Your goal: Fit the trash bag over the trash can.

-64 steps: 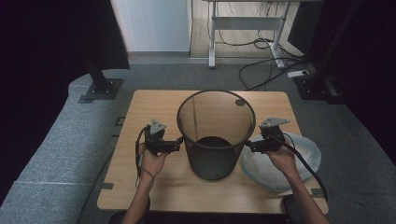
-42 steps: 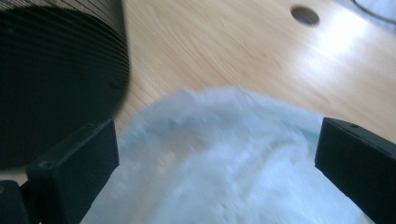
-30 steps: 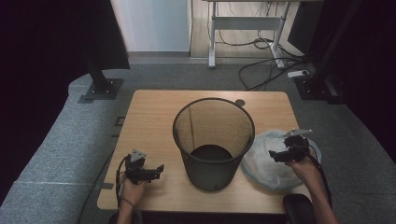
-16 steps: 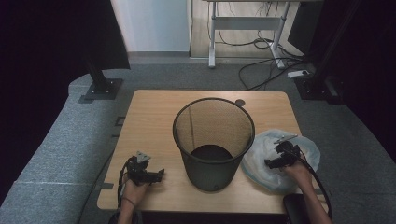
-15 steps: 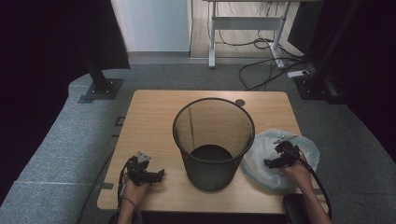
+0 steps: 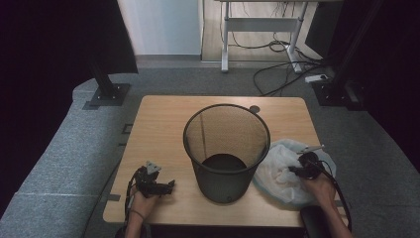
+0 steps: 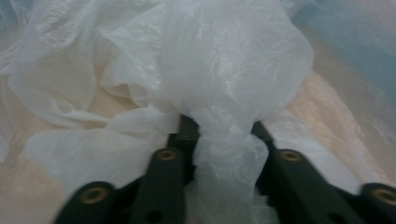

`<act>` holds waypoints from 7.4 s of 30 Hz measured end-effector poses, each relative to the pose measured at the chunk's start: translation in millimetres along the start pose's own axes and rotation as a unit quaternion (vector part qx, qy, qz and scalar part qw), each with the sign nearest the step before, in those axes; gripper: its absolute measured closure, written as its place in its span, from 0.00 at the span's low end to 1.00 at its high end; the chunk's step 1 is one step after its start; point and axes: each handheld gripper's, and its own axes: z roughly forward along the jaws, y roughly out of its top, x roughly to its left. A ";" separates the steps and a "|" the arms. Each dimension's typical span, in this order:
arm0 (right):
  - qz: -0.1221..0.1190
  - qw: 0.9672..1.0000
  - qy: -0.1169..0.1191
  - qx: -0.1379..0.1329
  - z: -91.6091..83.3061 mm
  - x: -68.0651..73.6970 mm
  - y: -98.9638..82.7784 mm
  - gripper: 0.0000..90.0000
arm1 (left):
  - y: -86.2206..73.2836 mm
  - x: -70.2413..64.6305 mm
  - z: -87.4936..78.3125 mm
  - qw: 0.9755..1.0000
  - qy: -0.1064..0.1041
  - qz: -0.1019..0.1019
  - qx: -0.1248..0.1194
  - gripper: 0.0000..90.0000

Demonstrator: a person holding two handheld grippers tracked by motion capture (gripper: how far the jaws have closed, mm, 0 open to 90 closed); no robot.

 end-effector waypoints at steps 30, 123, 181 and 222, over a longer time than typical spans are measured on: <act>-0.027 0.992 0.041 -0.119 -99.8 4.3 16.2 0.91 | -0.4 0.2 0.2 1.000 0.000 0.000 -0.003 0.00; -0.193 0.907 0.248 -0.282 -266.8 103.1 201.5 0.90 | 0.4 -0.5 1.0 1.000 0.001 -0.002 -0.003 0.00; -0.220 0.938 0.214 -0.162 -185.0 153.3 250.2 0.28 | 0.6 -0.5 1.1 1.000 0.000 -0.002 -0.002 0.00; -0.333 0.917 0.211 0.051 -67.0 240.0 261.9 0.99 | 1.0 -0.2 1.3 1.000 -0.002 0.001 -0.001 0.00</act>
